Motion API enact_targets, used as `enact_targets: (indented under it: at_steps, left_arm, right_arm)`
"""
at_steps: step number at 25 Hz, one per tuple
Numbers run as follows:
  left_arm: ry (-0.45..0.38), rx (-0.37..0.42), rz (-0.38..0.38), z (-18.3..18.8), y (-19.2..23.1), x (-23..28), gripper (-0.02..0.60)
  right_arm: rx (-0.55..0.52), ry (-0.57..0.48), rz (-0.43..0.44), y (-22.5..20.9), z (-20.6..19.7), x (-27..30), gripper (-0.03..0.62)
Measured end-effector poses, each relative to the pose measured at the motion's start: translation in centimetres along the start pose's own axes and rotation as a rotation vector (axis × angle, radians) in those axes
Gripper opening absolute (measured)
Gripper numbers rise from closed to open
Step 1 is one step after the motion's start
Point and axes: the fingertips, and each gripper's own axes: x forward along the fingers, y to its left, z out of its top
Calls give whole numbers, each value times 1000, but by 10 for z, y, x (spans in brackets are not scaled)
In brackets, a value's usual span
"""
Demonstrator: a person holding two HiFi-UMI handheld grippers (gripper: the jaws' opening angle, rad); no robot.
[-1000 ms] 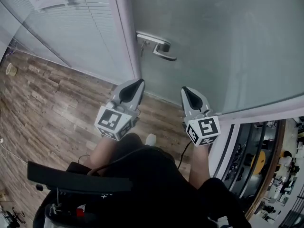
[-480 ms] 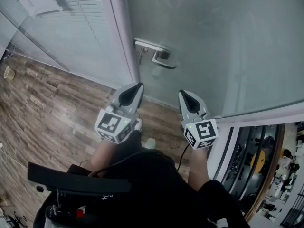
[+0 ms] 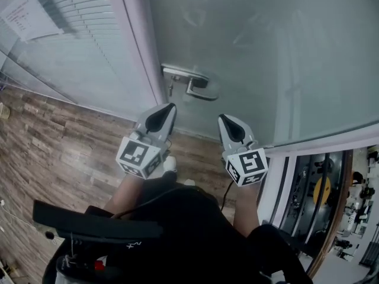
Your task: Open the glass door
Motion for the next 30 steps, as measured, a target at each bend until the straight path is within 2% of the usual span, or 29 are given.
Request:
enact_targets:
  at_steps: [7,14,16,18,20,25,27,30]
  left_arm:
    - [11,2,-72,2,19,25,-2]
    - [38,-2,-135,-9,27,42,-2]
    - [42,-4,-153,-10,31,45,-2]
    - [45,-8,-160,-11,36,47,-2]
    - [49,-13,-162,-13,41,49,-2]
    - [54,-13,-161,-15,41,53,-2]
    - [53,-12,-155,-13,40,54,-2]
    - [48,-15,-142,-10,42,53,-2]
  right_arm:
    - [-40,65,-56,-10,-12,33,14]
    - [-143,154,-89,-8,-35,57,110]
    - [-199,179,-114,-11,-41,63,171]
    - [-278,206,-136,-14,-44,69,198]
    - [-386,252,-147,-17,-50,76,181]
    - [-662,381,-171,-25,-72,85,212]
    - [-716,384,-192,-26,-75,87,200]
    - [-711,342,-225,-24,-73,88,169]
